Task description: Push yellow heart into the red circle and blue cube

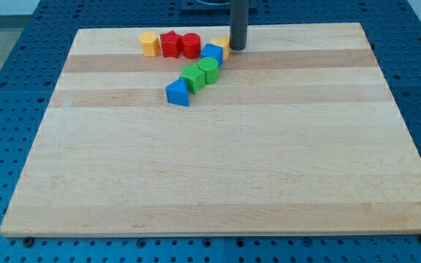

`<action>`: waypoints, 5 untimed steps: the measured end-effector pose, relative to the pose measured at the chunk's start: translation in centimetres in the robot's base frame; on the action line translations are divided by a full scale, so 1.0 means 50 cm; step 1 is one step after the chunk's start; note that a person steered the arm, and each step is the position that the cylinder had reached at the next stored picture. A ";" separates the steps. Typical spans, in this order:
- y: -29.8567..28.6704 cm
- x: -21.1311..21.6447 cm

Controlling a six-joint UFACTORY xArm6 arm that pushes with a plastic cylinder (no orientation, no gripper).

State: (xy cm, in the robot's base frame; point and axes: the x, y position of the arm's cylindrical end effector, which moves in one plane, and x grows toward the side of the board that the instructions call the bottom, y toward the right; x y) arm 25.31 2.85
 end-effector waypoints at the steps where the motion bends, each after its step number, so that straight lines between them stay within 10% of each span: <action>1: -0.008 0.000; 5: -0.020 -0.072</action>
State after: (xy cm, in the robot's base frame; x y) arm 21.72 1.83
